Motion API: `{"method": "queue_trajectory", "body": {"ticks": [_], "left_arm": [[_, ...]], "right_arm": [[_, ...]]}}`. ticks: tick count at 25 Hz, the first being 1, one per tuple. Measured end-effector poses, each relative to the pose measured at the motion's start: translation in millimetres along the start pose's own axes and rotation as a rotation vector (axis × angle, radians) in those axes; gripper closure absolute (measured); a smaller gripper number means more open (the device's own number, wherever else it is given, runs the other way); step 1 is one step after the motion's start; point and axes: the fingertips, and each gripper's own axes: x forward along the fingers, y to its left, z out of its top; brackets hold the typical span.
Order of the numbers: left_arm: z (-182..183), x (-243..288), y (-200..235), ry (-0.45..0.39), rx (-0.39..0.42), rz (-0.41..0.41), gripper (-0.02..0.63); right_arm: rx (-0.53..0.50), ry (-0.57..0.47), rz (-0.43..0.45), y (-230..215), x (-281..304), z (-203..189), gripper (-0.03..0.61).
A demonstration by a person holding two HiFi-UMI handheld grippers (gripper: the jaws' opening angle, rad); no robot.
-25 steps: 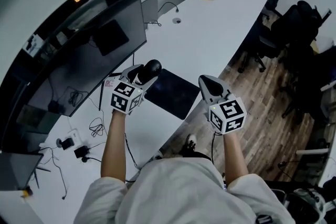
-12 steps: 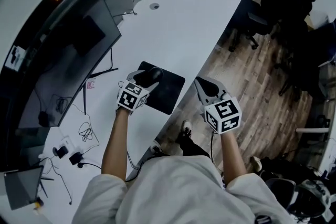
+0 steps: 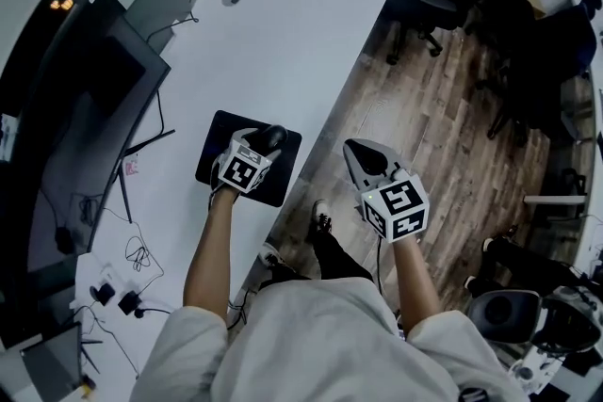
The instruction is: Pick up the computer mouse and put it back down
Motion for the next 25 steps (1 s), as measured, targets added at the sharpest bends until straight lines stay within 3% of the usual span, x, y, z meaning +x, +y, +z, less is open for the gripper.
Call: {"method": "queue_trajectory", "body": {"ticks": [6,12,16,19,21,25], "left_arm": [[-12.0,25.9,-13.7,0.1,0.156,-0.01,0.316],[-10.6,15.0,-11.4,0.053,0.113,-0.026,0.29],[-0.1,-30.4,4.4,-0.05,0.029,-0.015,0.287],[9.7,-86.0,32.1,-0.179,-0.055,0.058,0.299],[14.9,-130.5,54.4,-0.262,-0.101,0.144,0.347],[20.9,-228.6,86.4,-0.41,-0.154,0.355,0.502]], "right_arm": [[0.008,0.036,0.003,-9.6,5.4,-9.4,0.563],[-0.014,0.035,0.023,-7.4,14.9,0.5,0.562],[-0.045,-0.009,0.028,-1.3,21.6,26.3,0.561],[-0.095,-0.052,0.025,6.7,25.1,53.6,0.562],[-0.175,-0.066,0.022,16.2,28.3,73.4,0.562],[-0.299,-0.117,0.047,47.1,32.3,115.6,0.563]]}}
